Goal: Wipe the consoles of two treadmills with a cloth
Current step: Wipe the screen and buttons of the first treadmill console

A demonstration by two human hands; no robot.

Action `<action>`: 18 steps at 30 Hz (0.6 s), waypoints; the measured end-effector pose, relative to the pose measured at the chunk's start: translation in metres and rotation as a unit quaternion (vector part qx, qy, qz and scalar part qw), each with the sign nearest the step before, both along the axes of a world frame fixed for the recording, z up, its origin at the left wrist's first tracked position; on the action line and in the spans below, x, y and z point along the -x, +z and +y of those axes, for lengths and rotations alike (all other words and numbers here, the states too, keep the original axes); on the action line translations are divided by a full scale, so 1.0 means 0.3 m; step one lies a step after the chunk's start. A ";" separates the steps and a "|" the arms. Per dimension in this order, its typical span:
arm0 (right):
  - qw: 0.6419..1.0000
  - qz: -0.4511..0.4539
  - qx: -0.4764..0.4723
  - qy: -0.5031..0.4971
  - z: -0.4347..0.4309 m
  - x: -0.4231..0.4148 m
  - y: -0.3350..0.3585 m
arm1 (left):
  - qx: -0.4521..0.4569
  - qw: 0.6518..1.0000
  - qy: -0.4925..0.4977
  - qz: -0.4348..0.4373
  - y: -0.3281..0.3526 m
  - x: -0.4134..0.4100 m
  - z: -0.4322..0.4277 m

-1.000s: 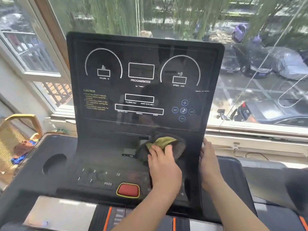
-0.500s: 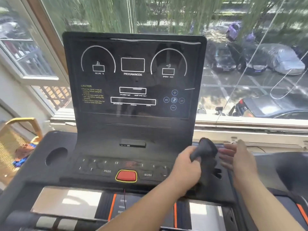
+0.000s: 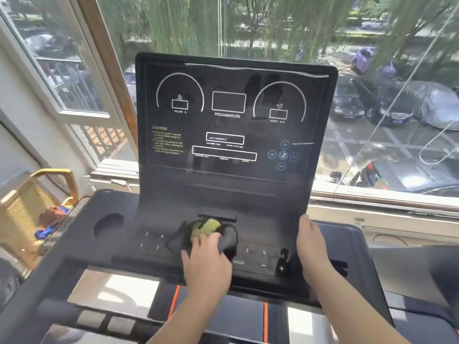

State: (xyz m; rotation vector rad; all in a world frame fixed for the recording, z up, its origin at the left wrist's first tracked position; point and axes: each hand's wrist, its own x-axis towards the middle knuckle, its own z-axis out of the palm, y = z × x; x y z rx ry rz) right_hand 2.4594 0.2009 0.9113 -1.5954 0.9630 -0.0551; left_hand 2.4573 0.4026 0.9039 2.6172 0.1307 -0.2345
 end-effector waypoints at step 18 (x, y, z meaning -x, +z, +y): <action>0.984 -0.127 0.112 -0.063 -0.134 -0.358 0.295 | 0.451 0.830 0.253 -0.210 0.356 -0.395 0.098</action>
